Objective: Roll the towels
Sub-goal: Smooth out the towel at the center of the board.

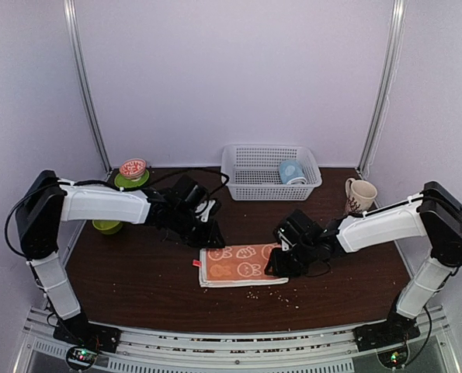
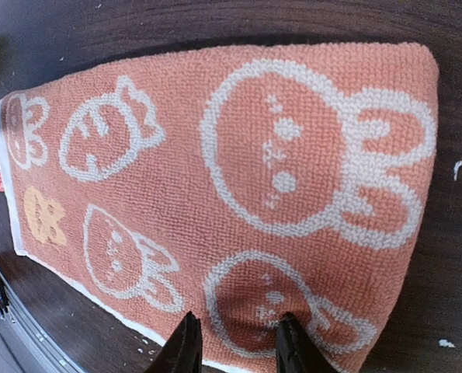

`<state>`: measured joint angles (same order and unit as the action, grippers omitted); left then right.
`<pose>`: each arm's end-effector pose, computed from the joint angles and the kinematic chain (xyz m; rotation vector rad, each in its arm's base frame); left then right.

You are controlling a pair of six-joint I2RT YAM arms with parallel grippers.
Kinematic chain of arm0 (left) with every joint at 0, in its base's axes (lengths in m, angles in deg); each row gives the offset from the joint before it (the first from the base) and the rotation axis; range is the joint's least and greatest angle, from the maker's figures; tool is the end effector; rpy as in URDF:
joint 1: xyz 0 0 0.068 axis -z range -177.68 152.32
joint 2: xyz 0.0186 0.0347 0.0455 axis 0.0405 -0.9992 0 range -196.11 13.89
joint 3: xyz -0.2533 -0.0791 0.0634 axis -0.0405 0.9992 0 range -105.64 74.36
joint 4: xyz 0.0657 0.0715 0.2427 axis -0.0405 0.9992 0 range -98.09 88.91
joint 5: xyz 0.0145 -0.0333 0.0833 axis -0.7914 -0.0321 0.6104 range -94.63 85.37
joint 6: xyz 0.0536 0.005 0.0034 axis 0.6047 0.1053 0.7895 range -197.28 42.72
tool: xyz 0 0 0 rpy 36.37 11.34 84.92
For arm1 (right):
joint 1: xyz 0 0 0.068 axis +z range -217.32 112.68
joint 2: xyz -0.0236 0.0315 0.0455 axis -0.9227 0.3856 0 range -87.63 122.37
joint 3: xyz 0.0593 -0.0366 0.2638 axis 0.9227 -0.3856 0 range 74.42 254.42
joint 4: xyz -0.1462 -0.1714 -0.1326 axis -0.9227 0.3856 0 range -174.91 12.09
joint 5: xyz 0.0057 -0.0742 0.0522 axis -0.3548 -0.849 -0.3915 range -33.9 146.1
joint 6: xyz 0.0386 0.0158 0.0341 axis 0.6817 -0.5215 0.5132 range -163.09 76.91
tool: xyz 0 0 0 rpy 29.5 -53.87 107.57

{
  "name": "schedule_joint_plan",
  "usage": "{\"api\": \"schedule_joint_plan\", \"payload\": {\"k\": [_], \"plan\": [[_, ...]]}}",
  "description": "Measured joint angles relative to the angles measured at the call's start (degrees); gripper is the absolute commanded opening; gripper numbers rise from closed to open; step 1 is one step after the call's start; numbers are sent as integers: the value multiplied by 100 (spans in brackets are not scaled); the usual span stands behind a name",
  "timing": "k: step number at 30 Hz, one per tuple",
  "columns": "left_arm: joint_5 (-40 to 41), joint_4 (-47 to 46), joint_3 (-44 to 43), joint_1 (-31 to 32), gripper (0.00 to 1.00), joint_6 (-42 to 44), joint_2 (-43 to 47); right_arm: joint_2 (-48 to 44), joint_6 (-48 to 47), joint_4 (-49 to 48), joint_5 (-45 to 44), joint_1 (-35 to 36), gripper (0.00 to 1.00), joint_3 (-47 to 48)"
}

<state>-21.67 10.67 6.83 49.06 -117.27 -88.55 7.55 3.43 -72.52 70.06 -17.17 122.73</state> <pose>0.2501 -0.2810 0.1932 0.2952 2.7214 -0.9137 0.1924 0.2440 0.1455 -0.1862 2.8456 0.8174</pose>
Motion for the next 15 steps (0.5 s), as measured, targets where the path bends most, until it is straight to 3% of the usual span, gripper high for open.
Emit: {"api": "schedule_joint_plan", "payload": {"k": [9, 15], "plan": [[7, -494, 588, -90, 11, -107, -549, -155, -72, -13, 85, -15, 46, -92], [31, -529, 603, -90, 12, -35, -544, -413, -155, 385, 140, -275, 45, 472]]}}
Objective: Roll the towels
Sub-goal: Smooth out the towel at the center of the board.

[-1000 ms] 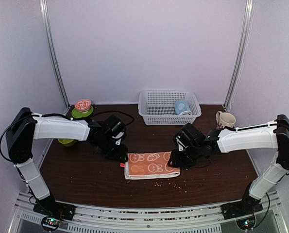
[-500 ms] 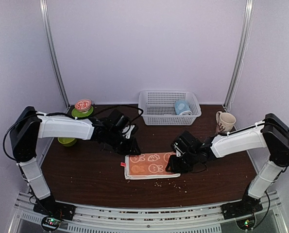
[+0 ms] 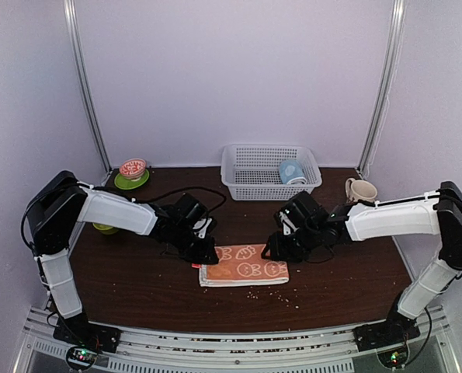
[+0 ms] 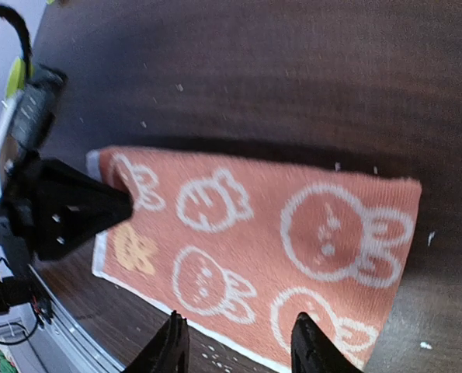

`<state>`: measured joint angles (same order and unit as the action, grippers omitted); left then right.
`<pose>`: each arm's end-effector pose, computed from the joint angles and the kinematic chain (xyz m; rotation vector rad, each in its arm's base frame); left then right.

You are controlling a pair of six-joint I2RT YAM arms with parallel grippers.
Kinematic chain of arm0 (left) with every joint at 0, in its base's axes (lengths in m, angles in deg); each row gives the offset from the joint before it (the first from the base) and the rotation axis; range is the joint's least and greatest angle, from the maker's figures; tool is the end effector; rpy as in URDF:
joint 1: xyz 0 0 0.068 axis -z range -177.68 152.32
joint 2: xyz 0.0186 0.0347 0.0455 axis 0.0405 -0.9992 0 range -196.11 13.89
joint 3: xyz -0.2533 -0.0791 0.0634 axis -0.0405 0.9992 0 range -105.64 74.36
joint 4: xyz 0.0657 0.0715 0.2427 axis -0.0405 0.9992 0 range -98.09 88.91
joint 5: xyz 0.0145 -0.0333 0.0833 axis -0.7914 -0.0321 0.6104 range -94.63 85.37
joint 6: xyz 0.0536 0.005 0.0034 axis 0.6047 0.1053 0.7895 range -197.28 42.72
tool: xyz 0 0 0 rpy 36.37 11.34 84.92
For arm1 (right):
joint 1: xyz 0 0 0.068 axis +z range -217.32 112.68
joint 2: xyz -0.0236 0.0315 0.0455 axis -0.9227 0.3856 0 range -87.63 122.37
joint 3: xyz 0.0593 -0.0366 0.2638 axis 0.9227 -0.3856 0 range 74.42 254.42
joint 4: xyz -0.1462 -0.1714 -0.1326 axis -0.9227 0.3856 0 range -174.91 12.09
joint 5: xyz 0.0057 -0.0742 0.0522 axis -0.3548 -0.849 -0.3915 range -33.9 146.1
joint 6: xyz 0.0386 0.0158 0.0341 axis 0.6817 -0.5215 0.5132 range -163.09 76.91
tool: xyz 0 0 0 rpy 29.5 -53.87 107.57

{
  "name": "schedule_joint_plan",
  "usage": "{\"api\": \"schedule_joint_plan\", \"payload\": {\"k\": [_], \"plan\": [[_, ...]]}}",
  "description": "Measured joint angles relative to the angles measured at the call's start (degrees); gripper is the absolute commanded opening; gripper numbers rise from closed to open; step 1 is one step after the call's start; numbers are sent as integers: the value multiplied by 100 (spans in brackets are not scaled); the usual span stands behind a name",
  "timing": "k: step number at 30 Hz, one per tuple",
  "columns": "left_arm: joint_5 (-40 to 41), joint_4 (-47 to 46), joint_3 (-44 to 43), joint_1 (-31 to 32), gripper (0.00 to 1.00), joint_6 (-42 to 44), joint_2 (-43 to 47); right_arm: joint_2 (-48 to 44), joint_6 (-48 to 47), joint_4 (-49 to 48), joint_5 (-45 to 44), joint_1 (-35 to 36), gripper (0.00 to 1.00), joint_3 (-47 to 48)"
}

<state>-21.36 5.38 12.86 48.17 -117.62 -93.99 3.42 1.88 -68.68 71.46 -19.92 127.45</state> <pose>0.2488 -0.2710 0.1353 0.2487 2.8285 -0.8268 0.2084 0.2405 0.1861 -0.1784 2.7546 0.8994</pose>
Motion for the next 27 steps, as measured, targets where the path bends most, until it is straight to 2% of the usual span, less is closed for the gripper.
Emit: {"api": "schedule_joint_plan", "payload": {"k": [7, 14, 21, 27], "plan": [[20, -7, 9, 2, 18, 105, 22, 476, -76, -192, 57, -481, 43, 632], [50, -20, 96, 2, 35, 146, 142, 1279, -157, -173, 118, -730, 42, 612], [44, 118, 184, 0, 50, 280, 529, 1078, -385, -157, 260, -796, 45, 551], [20, 131, 195, 0, 54, 380, 1355, 153, -671, 90, 284, -660, 45, 546]]}}
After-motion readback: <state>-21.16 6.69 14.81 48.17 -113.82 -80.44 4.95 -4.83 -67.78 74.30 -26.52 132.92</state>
